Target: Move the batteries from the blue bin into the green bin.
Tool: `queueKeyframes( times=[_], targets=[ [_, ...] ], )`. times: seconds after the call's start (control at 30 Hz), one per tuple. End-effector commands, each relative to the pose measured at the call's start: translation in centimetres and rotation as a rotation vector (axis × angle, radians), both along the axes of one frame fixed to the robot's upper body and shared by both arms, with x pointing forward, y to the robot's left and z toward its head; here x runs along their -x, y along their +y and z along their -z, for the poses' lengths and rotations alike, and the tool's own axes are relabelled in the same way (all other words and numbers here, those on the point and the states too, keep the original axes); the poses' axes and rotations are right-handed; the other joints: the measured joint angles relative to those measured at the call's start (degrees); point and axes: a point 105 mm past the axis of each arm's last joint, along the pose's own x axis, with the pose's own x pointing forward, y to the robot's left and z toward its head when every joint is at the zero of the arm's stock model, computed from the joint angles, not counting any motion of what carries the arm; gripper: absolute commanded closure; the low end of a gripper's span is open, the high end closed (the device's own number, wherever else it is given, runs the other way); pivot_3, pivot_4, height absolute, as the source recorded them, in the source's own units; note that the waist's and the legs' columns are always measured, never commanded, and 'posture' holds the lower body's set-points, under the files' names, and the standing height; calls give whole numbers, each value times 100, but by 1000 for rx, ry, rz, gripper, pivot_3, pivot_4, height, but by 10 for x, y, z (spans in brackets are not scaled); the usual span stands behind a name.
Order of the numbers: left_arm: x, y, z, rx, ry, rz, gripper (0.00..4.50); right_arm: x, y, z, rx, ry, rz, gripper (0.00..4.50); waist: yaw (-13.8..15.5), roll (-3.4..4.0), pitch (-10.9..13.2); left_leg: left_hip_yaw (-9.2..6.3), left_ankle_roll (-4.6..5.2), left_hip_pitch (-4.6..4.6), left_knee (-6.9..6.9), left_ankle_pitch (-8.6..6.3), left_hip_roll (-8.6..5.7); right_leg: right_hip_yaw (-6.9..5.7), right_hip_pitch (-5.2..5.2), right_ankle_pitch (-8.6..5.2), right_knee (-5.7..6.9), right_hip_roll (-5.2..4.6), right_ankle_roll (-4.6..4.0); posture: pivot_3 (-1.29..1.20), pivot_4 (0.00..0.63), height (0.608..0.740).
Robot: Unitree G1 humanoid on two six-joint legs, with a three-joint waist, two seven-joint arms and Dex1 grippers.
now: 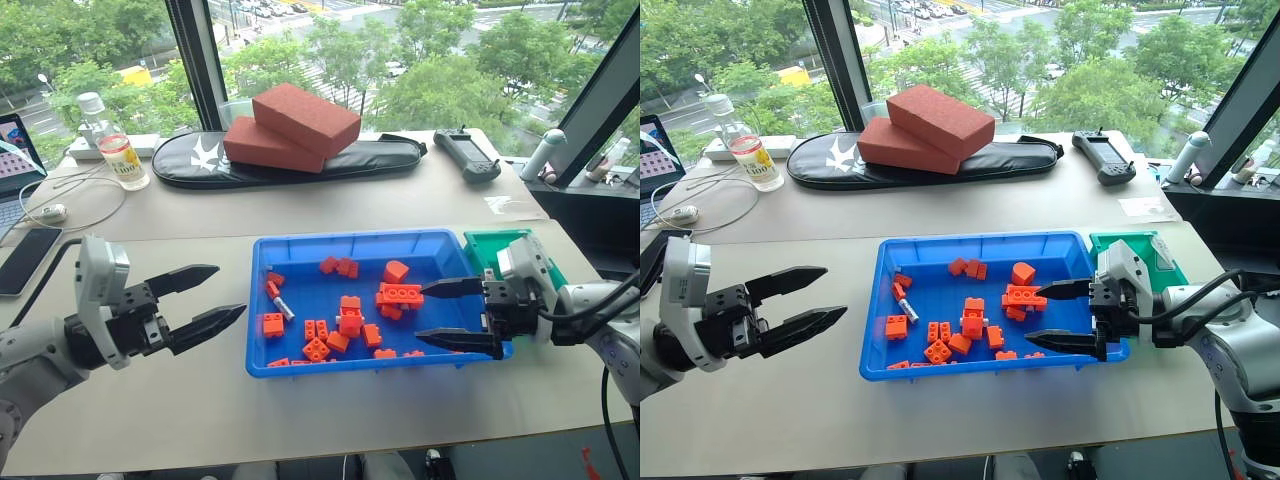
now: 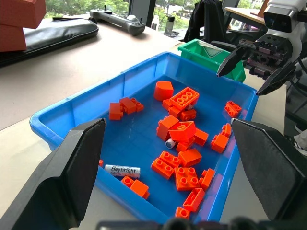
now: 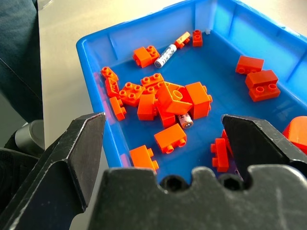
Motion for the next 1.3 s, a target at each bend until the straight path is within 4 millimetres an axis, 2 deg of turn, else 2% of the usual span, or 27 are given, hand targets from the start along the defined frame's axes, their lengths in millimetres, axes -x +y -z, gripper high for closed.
queueKeyframes(
  times=[0.03,0.1,0.23,0.37,0.43,0.67,1.0,1.1,1.3],
  targets=[
    [1,-2,-7,7,-25,22,0,3,2,-6,-2,-29,-13,20,1,0,0,0,0,0,0,0,0,0,0,0,0,0,0,0,150,740],
    [2,-3,-8,-10,-16,40,0,-6,1,-5,22,-57,23,20,1,0,0,0,0,0,0,0,0,0,0,0,0,0,0,0,150,740],
    [2,-5,-6,-13,-10,54,0,-52,0,1,129,-134,179,20,-94,0,0,0,-1,7,5,1,0,3,1,1,3,1,0,0,150,740],
    [1,-10,-5,-11,-11,59,0,-67,12,11,185,-129,160,20,-122,0,0,0,-3,0,4,2,0,2,-4,0,5,1,0,0,150,740],
    [1,-13,-5,-9,-13,59,0,-77,10,21,240,-121,176,20,-118,0,0,0,-3,-3,2,2,0,1,-4,1,3,1,0,0,150,740],
    [1,-19,-3,-3,-13,48,0,-89,0,41,369,-109,184,20,-117,1,1,0,-2,-3,-1,2,-1,0,-6,2,4,-2,-2,0,150,740],
    [2,-23,0,7,-11,30,0,-96,-4,46,400,-99,193,20,-130,1,0,0,-3,5,13,2,-1,2,-2,3,23,1,-4,0,150,740],
    [2,-22,0,6,-11,27,0,-95,-3,46,399,-99,183,719,-130,1,1,0,-3,5,12,2,-1,2,-3,3,24,1,-4,0,150,740],
    [2,-19,0,7,-9,24,0,-95,-1,44,379,-107,179,2778,-132,1,1,0,-3,6,12,2,-1,2,-3,3,26,1,-4,0,150,740]
  ],
)
